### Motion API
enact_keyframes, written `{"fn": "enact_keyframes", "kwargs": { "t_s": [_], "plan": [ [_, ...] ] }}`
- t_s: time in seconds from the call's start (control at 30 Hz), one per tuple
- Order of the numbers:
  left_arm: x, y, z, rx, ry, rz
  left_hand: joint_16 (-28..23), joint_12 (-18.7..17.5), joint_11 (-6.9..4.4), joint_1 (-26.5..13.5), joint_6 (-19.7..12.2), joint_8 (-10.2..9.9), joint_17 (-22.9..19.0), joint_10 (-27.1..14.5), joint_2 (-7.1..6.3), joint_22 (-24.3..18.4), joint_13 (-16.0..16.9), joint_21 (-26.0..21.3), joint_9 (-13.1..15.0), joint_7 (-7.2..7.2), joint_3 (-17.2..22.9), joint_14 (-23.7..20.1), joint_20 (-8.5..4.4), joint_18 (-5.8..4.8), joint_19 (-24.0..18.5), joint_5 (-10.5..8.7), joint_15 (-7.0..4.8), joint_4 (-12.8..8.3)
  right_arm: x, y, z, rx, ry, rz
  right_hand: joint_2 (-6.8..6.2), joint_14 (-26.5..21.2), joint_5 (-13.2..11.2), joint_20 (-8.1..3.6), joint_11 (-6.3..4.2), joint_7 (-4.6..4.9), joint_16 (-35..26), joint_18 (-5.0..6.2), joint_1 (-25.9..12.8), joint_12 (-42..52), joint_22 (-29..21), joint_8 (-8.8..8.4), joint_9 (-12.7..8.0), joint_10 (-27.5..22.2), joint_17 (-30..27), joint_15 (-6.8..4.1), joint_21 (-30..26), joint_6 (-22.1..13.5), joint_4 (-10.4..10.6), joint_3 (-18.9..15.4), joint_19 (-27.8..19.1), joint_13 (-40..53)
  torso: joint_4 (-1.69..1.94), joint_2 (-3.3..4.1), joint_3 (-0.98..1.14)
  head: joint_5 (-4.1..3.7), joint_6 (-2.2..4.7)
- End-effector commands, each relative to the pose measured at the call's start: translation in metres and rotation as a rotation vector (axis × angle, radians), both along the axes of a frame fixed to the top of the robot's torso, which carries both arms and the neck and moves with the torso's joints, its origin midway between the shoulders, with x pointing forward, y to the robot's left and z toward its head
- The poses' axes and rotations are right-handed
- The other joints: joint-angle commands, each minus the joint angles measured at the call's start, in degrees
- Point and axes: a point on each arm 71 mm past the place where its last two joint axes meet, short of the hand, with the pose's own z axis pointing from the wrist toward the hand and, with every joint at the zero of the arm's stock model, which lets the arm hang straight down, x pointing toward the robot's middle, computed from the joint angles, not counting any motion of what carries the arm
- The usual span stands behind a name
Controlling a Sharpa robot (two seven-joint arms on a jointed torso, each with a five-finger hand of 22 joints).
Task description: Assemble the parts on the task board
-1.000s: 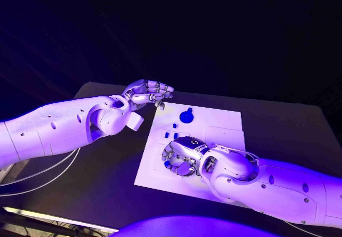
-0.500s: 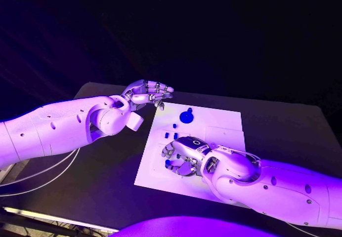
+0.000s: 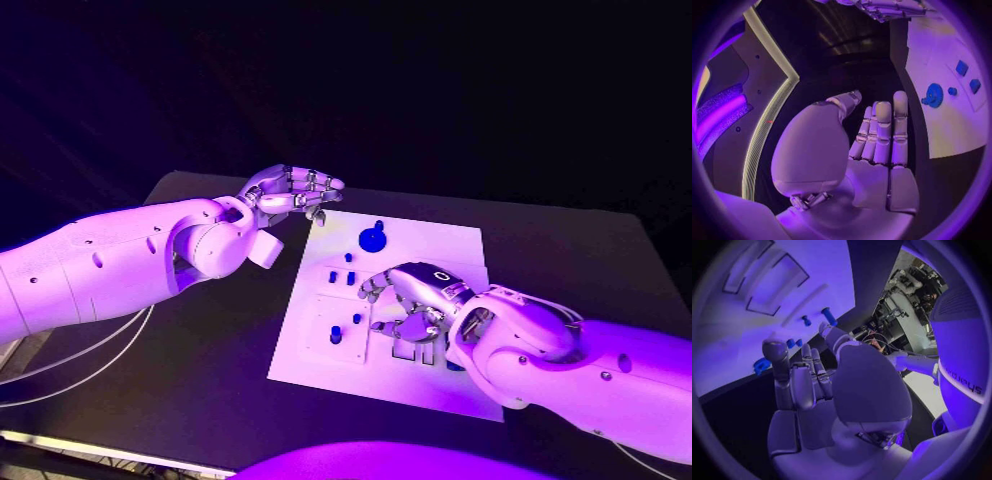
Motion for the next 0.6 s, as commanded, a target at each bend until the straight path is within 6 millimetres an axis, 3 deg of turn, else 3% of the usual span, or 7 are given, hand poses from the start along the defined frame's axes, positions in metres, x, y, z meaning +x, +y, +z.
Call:
{"fn": "enact_keyframes", "kwargs": {
  "t_s": [0.03, 0.1, 0.17, 0.3, 0.33, 0.4, 0.6],
  "plan": [
    [-0.001, -0.001, 0.001, -0.008, -0.004, -0.018, 0.2, 0.2, 0.02, 0.0, -0.4, 0.1, 0.0, -0.7, 0.21, -0.1, 0.0, -0.4, 0.1, 0.05, -0.4, -0.1, 0.25, 0.88, 0.2, 0.16, 0.36, 0.1, 0.007, -0.022, 0.013, 0.124, 0.066, -0.080, -0.01, 1.3, 0.3, -0.16, -0.13, 0.26, 1.2, -0.44, -0.6, 2.3, 2.7, 0.37, -0.2, 3.8, 2.3, -0.34, 3.4, 1.0, 1.0, 0.2, 2.3, 0.2, -0.08, -0.07, -0.04, -2.00, 0.44],
    [-0.001, -0.001, 0.001, -0.008, -0.004, -0.017, 0.2, 0.2, 0.02, 0.0, -0.4, 0.1, 0.0, -0.7, 0.21, -0.1, 0.0, -0.4, 0.1, 0.05, -0.4, -0.1, 0.25, 0.88, 0.2, 0.16, 0.36, 0.1, 0.012, -0.041, 0.019, 0.163, 0.103, -0.145, -1.22, 1.6, 0.2, -0.30, -0.48, 0.42, 1.4, -0.81, -4.4, 4.0, 4.2, -0.14, -0.5, 7.8, 2.6, -0.54, 5.1, -0.3, 4.1, -4.2, 3.6, 0.4, -0.07, -0.05, -0.11, -3.75, 1.08],
    [-0.002, 0.001, 0.001, -0.007, -0.005, -0.014, 0.2, 0.2, 0.02, 0.0, -0.4, 0.1, 0.0, -0.7, 0.21, -0.1, 0.0, -0.4, 0.1, 0.05, -0.4, -0.1, 0.25, 0.88, 0.2, 0.16, 0.36, 0.1, 0.017, -0.066, 0.023, 0.197, 0.158, -0.228, 0.26, 1.7, 0.5, -0.62, -0.72, 0.50, 1.3, -0.80, -2.7, 5.0, 4.3, 2.12, -0.1, 11.4, 2.4, -0.74, 4.9, -0.8, 7.6, -13.1, 3.8, 0.5, -0.19, -0.07, -0.14, -5.13, 1.40],
    [-0.002, 0.002, 0.000, -0.007, -0.005, -0.013, 0.2, 0.2, 0.02, 0.0, -0.4, 0.1, 0.0, -0.7, 0.21, -0.1, 0.0, -0.4, 0.1, 0.05, -0.4, -0.1, 0.25, 0.88, 0.2, 0.16, 0.36, 0.1, 0.020, -0.098, 0.024, 0.182, 0.217, -0.319, 1.24, 1.9, 0.3, -1.71, -2.68, -1.16, 1.4, -0.93, 0.2, 10.2, 5.1, 5.80, 0.7, 19.5, 2.6, -2.31, 5.5, -0.6, 11.9, -18.9, 4.3, 3.8, -0.71, -0.32, -0.12, -6.36, 1.18],
    [-0.003, 0.002, -0.001, -0.007, -0.005, -0.013, 0.2, 0.2, 0.02, 0.0, -0.4, 0.1, 0.0, -0.7, 0.21, -0.1, 0.0, -0.4, 0.1, 0.05, -0.4, -0.1, 0.25, 0.88, 0.2, 0.16, 0.36, 0.1, 0.021, -0.105, 0.023, 0.172, 0.225, -0.334, 1.12, 2.4, 0.3, -2.67, -3.49, -2.29, 2.1, -1.22, 0.7, 17.3, 6.4, 7.15, 1.0, 23.9, 4.4, -3.21, 7.1, -0.7, 13.5, -20.8, 5.2, 9.1, -0.80, -0.36, -0.11, -6.65, 1.10],
    [-0.003, 0.002, -0.001, -0.010, -0.006, -0.014, 0.2, 0.2, 0.02, 0.0, -0.4, 0.1, 0.0, -0.7, 0.21, -0.1, 0.0, -0.4, 0.1, 0.05, -0.4, -0.1, 0.25, 0.88, 0.2, 0.16, 0.36, 0.1, 0.020, -0.119, 0.021, 0.143, 0.242, -0.369, 2.36, 4.3, 0.2, -3.44, -3.97, -3.00, 5.7, -2.10, 0.9, 49.5, 10.1, 11.04, 2.2, 35.1, 13.3, -3.56, 11.4, -0.6, 14.1, -23.7, 7.4, 54.6, -0.98, -0.47, -0.04, -7.28, 0.81],
    [-0.008, -0.002, -0.006, -0.017, -0.007, -0.026, 0.1, 0.2, 0.02, 0.0, -0.4, 0.1, -0.2, -0.7, 0.17, -0.1, 0.0, -0.4, 0.1, 0.04, -0.4, -0.2, 0.26, 0.87, 0.2, 0.16, 0.37, 0.2, 0.012, -0.149, 0.013, 0.065, 0.266, -0.458, 4.06, 5.4, 0.4, -2.94, -3.80, -2.56, 8.0, -3.50, -0.9, 60.7, 15.5, 15.91, 2.4, 40.8, 20.0, -3.28, 17.9, -1.9, 14.5, -27.0, 10.2, 75.2, -1.25, -0.84, 0.04, -9.61, 0.02]
  ]
}}
